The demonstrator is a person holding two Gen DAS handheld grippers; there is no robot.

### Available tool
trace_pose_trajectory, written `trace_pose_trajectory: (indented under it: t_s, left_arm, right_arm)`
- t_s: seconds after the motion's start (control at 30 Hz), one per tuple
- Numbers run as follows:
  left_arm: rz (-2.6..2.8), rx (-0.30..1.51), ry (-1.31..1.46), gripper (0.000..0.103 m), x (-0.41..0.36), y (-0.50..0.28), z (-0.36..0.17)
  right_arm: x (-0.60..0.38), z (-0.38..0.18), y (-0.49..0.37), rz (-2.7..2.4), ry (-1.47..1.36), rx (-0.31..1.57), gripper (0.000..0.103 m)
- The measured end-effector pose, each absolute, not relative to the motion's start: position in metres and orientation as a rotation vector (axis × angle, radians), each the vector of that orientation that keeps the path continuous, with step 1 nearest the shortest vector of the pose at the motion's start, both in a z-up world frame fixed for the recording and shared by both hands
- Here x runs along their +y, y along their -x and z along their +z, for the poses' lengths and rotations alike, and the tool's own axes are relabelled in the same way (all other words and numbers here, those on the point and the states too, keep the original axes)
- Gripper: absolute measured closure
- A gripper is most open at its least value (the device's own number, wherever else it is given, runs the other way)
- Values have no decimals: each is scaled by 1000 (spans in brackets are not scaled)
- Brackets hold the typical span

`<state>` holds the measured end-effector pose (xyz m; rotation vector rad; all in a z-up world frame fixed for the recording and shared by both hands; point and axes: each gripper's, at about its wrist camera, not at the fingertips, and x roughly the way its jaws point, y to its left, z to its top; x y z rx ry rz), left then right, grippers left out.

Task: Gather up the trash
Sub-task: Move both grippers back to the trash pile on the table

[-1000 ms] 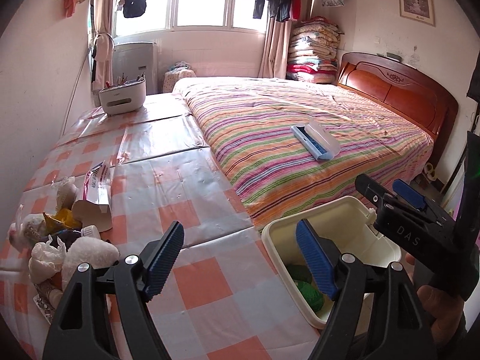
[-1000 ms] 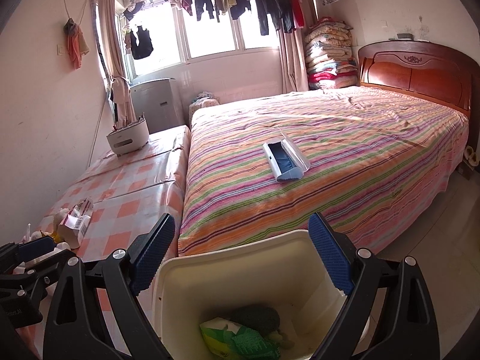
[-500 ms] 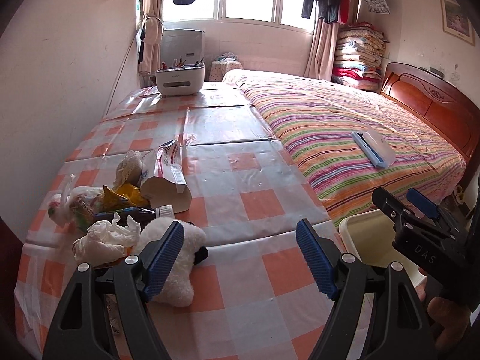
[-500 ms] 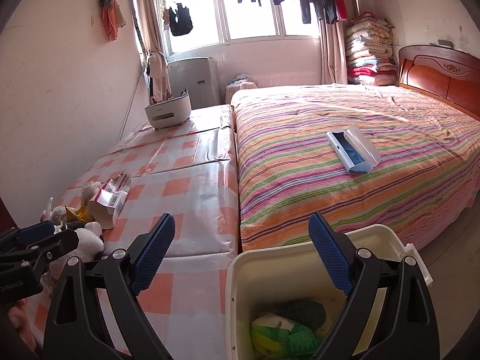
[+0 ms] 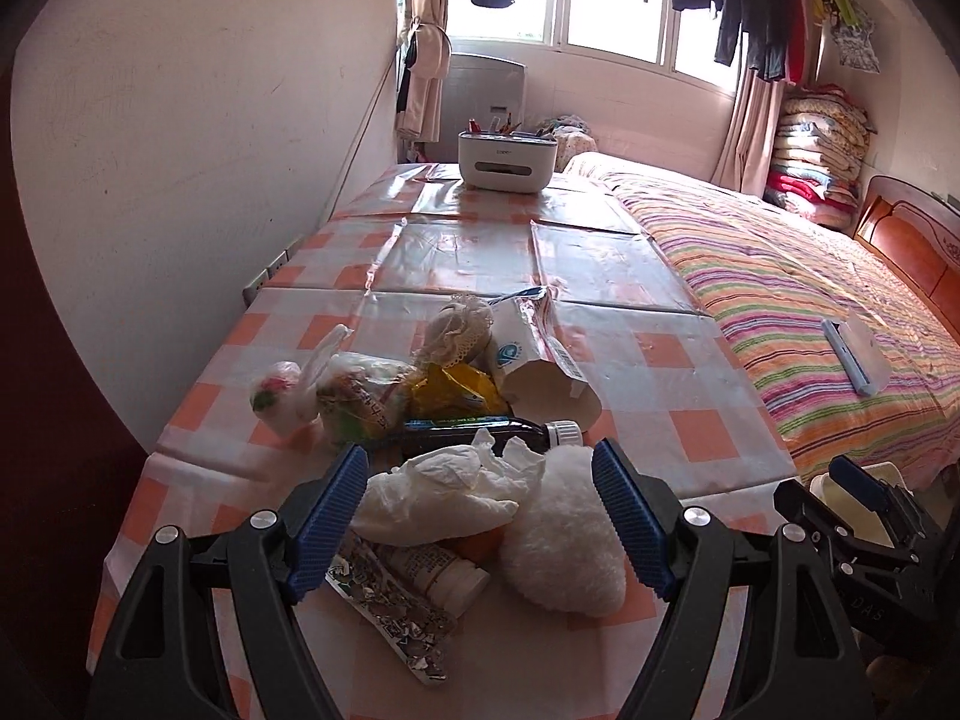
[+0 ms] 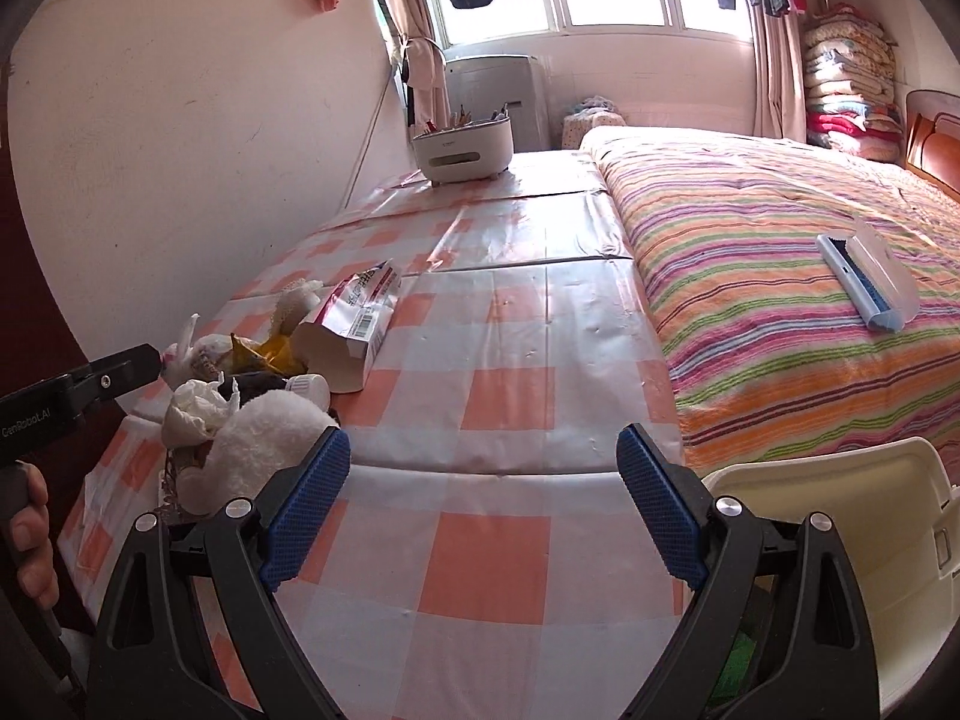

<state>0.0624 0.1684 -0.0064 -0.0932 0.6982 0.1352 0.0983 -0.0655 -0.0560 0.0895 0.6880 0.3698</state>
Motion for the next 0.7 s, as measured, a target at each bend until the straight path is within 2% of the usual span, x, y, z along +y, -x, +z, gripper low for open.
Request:
trace_pose_trajectory:
  t_s: [0.7]
  left_arm:
    - [216, 772, 231, 28, 237, -58, -27]
  right_arm:
    - [49, -83, -109, 637, 15, 853, 14]
